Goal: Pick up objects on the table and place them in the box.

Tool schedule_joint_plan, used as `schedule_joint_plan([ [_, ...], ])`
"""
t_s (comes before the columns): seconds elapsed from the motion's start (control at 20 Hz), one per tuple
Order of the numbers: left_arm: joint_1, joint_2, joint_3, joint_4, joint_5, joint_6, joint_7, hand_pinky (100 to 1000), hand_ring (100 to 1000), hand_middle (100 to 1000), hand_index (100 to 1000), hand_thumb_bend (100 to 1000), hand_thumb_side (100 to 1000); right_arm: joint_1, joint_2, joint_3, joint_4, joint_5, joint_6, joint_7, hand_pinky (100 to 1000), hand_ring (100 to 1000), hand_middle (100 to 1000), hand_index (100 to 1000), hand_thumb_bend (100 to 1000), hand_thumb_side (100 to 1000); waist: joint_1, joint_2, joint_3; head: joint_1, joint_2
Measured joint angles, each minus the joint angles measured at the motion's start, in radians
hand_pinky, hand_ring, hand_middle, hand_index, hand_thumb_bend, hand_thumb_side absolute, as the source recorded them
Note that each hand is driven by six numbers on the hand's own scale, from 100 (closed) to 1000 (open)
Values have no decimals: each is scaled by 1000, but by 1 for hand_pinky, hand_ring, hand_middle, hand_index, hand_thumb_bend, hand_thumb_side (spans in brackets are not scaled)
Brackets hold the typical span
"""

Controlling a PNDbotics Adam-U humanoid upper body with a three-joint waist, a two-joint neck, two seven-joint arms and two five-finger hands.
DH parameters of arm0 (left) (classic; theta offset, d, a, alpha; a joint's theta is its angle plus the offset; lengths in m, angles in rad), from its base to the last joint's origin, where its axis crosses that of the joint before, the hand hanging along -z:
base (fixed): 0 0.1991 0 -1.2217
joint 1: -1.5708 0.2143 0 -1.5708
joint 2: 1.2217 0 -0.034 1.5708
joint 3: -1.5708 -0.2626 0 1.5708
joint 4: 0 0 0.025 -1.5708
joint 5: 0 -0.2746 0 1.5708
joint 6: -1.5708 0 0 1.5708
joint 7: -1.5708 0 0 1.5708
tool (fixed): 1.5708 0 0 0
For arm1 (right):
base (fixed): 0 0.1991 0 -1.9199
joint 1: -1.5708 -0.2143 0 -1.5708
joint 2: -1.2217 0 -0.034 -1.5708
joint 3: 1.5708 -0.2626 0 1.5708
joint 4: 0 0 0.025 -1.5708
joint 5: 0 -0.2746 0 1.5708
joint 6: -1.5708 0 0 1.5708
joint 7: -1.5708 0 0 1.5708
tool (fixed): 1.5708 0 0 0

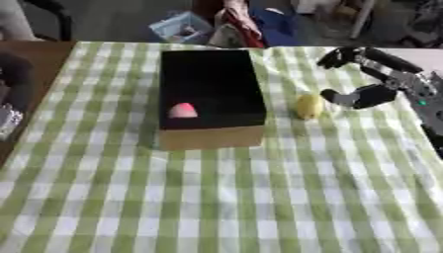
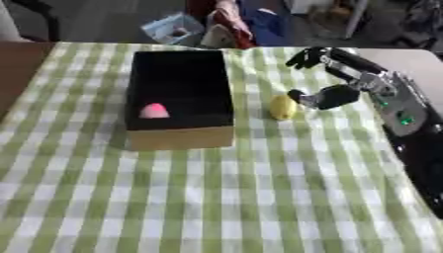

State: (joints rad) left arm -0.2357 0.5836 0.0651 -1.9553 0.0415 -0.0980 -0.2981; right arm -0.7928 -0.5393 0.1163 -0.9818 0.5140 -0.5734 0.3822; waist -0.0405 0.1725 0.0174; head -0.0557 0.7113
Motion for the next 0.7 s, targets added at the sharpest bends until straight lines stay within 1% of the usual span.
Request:
schedule_joint_plan([
  [0.35, 5, -14, 0, 0, -14, 0, -16, 593, 515, 536, 718, 195, 367, -23, 46, -25, 85, 130, 1, -63, 834, 820, 811, 861, 293, 487, -1, 1, 17, -2, 1],
  [0.45, 5, -16, 0, 0, -16, 0, -18, 593, 515, 536, 718, 195, 367, -26, 55, -33, 107, 158, 6, -80, 832, 817, 806, 858, 286, 477, -1, 1, 21, -4, 1],
  [0.7, 7, -22, 0, 0, -18, 0, -21, 594, 516, 538, 720, 195, 371, -26, 68, -50, 156, 213, 15, -112, 832, 817, 804, 853, 287, 505, 0, 2, 25, -7, 4],
])
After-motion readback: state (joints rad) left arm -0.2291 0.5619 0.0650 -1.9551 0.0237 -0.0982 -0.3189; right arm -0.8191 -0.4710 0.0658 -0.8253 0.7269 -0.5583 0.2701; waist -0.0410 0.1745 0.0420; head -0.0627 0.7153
